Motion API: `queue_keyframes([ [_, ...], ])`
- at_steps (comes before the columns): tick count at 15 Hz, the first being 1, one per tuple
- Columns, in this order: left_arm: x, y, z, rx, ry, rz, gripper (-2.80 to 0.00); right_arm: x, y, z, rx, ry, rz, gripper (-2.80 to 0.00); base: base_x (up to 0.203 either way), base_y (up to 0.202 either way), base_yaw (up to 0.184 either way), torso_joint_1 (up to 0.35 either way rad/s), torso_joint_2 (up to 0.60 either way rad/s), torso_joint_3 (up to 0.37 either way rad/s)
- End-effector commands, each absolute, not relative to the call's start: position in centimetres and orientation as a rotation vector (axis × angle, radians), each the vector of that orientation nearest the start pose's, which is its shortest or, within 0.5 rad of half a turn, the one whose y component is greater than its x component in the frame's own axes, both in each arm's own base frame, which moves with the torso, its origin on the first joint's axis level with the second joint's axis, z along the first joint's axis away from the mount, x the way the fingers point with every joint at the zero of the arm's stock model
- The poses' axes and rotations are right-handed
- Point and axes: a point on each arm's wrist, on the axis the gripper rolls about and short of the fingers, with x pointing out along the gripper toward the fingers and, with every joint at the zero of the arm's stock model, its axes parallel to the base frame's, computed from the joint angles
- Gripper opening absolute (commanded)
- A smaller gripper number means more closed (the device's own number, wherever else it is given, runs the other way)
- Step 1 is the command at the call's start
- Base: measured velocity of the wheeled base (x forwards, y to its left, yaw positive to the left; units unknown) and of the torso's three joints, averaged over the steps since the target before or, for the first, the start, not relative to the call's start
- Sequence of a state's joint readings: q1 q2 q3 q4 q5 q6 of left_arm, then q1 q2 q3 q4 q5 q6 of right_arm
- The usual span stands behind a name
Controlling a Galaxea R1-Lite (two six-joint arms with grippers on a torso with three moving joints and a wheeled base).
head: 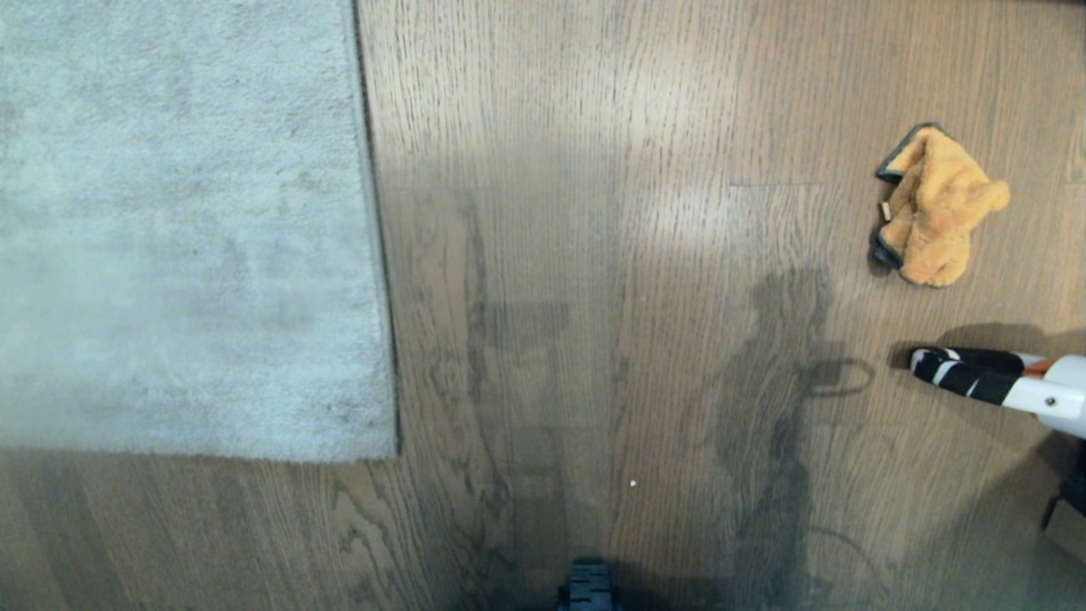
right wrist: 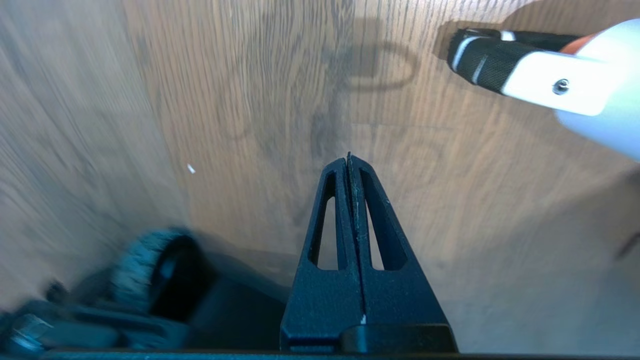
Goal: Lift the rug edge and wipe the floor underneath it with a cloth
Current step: Pick up the rag
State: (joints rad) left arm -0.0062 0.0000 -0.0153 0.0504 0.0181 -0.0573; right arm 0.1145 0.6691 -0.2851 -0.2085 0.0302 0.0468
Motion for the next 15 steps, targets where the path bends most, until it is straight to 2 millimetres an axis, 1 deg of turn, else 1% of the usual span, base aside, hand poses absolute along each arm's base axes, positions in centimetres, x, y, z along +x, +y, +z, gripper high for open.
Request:
queue_keyframes([
  [1,-2.4,0.1,7.5,-0.058,0.035,0.013,-2.8,7.5,0.8,17.7,0.077,0.245,0.122,-2.8,0.0,0.0,0.0,0.0,0.0,0.0],
  [5,-2.4,0.1,7.5,-0.058,0.035,0.013,-2.8,9.1,0.8,17.5,0.12,0.311,0.086,-2.8,0.0,0.0,0.0,0.0,0.0,0.0],
  [9,-2.4,0.1,7.5,-0.058,0.035,0.013,-2.8,10.2,0.8,17.6,0.183,0.348,0.07,-2.8,0.0,0.0,0.0,0.0,0.0,0.0],
  [11,-2.4,0.1,7.5,-0.058,0.035,0.013,-2.8,11.4,0.9,17.6,0.218,0.371,0.061,-2.8,0.0,0.0,0.0,0.0,0.0,0.0],
  [15,-2.4,0.1,7.5,-0.058,0.035,0.013,-2.8,14.1,1.1,18.5,0.23,0.316,0.067,-2.8,0.0,0.0,0.0,0.0,0.0,0.0],
])
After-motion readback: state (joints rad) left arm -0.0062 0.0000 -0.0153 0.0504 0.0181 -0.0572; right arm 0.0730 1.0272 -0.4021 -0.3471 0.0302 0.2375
